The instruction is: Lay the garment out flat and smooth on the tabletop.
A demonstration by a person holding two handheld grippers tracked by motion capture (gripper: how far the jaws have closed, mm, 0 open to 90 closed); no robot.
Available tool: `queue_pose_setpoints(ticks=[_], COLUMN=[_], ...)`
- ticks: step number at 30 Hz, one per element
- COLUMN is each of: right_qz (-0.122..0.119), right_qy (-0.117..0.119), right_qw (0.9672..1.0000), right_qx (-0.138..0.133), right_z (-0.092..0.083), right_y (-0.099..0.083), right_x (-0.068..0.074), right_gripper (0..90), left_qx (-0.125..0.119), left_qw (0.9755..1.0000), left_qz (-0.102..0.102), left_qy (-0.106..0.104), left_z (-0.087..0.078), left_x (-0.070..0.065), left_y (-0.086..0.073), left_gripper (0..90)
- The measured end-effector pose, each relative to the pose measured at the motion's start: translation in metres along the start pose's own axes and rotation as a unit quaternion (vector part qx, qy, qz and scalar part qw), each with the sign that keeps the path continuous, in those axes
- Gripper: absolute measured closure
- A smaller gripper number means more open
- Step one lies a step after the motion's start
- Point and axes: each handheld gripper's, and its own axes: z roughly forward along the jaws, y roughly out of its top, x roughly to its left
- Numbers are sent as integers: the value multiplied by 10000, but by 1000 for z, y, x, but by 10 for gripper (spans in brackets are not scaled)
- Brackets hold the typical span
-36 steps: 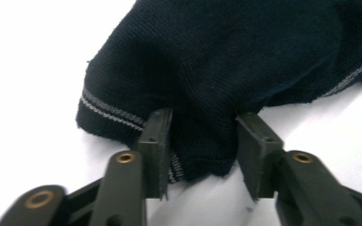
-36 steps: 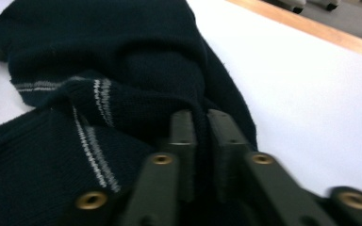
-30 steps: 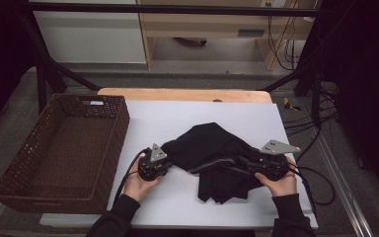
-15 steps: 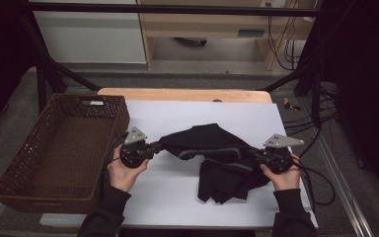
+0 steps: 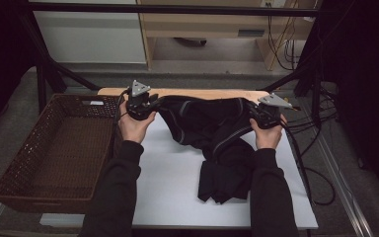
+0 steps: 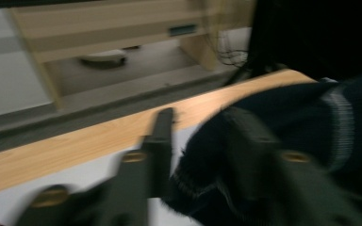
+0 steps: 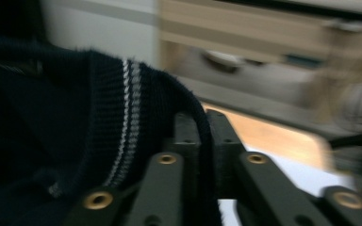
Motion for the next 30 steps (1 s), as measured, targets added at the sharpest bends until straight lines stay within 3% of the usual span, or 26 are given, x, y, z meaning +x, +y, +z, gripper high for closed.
queue_pose_setpoints(ticks=[2, 4, 8, 10, 13, 16, 18, 21, 23, 24, 27, 30], right_qz=[-71, -53, 54, 115, 125, 255, 212, 61, -103, -216, -332, -266], right_qy=[-66, 69, 588, 947, 1244, 1597, 1736, 1930, 2022, 1980, 2022, 2056], right_qw=[9997, 9996, 9977, 9945, 9911, 9853, 9825, 9787, 9754, 9756, 9723, 9700], right_qx=[233, 255, 326, 431, 457, 544, 642, 696, 873, 929, 1122, 1270], right_z=[4, -1, -20, -32, -48, -65, -74, -85, -90, -92, -94, -96], right_y=[0, -2, -14, -25, -38, -54, -62, -70, -74, -77, -85, -92], right_x=[0, 1, 6, 12, 18, 25, 31, 41, 47, 49, 53, 54], right_gripper=[640, 566, 461, 409, 351, 312, 309, 317, 352, 371, 445, 498], left_qx=[191, 413, 578, 697, 740, 827, 953, 1073, 1054, 1054, 1192, 1286], left_qw=[9997, 9986, 9962, 9948, 9932, 9899, 9882, 9877, 9855, 9844, 9796, 9736], left_qz=[-108, -180, -350, -347, -304, -333, -245, -74, -8, 13, 150, 236], left_qy=[-137, -278, -550, -657, -844, -1104, -1175, -1138, -1332, -1408, -1611, -1869], left_z=[3, 2, -4, -8, -14, -17, -19, -24, -28, -29, -30, -27], left_x=[-2, -4, -6, -8, -16, -27, -35, -50, -63, -68, -90, -108], left_y=[-6, -17, -43, -54, -71, -85, -92, -101, -110, -113, -125, -131], left_gripper=[433, 319, 219, 154, 120, 69, 42, 32, 32, 32, 69, 143])
